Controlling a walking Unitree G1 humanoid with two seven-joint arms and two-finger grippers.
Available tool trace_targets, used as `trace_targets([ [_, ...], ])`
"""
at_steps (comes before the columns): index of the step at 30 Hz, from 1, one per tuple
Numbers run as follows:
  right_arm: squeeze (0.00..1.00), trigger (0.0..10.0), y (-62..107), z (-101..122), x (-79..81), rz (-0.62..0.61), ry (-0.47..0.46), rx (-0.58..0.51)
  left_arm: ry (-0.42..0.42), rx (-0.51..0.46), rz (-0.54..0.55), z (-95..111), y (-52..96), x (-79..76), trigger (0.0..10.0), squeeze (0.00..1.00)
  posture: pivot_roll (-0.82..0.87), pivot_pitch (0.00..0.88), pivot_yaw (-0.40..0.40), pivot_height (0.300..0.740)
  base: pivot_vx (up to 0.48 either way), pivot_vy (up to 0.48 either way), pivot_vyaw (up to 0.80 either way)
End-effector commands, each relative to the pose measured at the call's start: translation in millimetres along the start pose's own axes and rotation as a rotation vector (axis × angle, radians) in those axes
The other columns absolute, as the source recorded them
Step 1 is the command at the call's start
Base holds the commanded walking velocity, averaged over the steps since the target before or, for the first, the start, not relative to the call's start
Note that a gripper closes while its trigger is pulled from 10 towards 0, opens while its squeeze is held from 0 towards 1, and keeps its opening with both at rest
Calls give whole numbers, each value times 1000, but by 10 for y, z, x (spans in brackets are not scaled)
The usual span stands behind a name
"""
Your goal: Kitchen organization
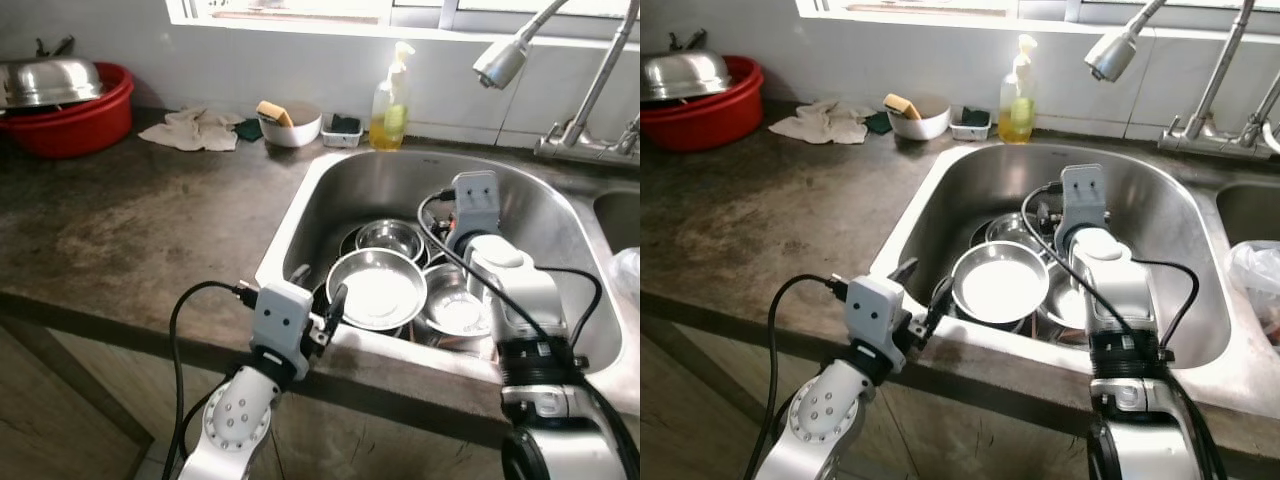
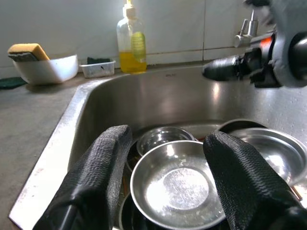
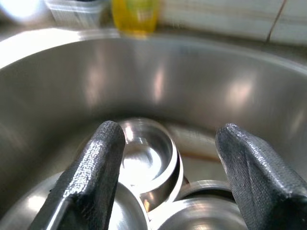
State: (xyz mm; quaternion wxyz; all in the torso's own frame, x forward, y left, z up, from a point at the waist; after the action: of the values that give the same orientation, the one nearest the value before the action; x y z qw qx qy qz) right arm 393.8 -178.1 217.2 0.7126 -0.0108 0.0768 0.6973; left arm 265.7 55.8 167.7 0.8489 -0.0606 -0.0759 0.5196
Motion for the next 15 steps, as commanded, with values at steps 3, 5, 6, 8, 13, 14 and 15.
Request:
trace_targets([
  [3,0,10000,247,315,15,-12,-21,-220,-15,-6,4,23,-3,10,10000,0,184,82,-19,740,0,0,0],
  [5,0,10000,336,368,50,1,-12,-270,-16,-9,5,28,-5,14,10000,0,184,82,-19,740,0,0,0],
  [6,0,10000,517,396,94,7,6,-346,-23,-10,10,30,-6,30,10000,0,176,71,-15,740,0,0,0],
  [8,0,10000,593,375,99,1,16,-365,-25,-11,12,31,-4,37,10000,0,176,71,-15,740,0,0,0],
  [13,0,10000,824,221,154,10,81,-415,-33,-14,23,33,11,67,10000,0,159,62,-11,740,0,0,0],
  [14,0,10000,886,139,179,24,78,-406,-37,-13,29,28,22,82,10000,0,157,60,-10,740,0,0,0],
  [15,0,10000,922,87,192,34,71,-396,-39,-12,33,24,31,92,10000,0,157,60,-10,740,0,0,0],
])
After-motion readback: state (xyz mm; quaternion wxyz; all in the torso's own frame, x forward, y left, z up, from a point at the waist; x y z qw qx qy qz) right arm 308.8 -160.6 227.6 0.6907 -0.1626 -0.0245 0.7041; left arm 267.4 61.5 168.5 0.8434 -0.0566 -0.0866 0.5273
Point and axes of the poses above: a point about 5 cm out from each wrist's last joint towards the gripper, its own y axis pointing back from the gripper into the wrist, its own z axis along the axis of the wrist's last joint, x = y × z, the point moved 3 cm from there along -y, pointing out of the wrist towards the gripper, and after that the axes turned 4 degrees about y, right-handed, at the moved point
